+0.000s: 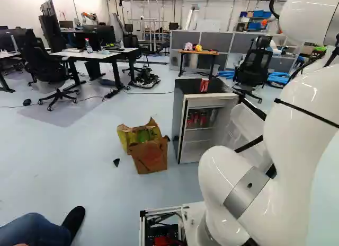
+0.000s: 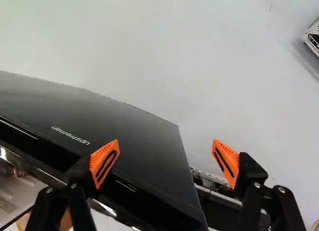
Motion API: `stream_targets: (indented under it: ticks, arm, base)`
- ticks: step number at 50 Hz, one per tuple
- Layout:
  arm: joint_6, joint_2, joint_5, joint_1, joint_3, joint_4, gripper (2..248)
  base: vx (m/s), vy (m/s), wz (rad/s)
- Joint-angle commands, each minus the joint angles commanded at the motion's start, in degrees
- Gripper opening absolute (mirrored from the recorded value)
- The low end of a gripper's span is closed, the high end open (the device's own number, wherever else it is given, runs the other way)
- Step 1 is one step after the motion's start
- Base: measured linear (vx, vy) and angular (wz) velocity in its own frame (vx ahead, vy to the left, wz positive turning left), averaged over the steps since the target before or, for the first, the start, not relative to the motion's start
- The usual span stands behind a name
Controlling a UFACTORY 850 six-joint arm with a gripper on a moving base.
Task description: Grab a drink from the fridge
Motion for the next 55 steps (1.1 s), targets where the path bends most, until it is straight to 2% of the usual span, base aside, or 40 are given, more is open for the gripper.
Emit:
stream_targets:
  ticks: [27,55]
  arm:
    - [0.00,3.43,0.00,1.59,4.43,-0.15,247]
    - [0.00,7.46,0.00,3.66,9.46,-2.25,247]
  base:
    - [0.000,0.000,0.000]
    - [0.000,0.000,0.000]
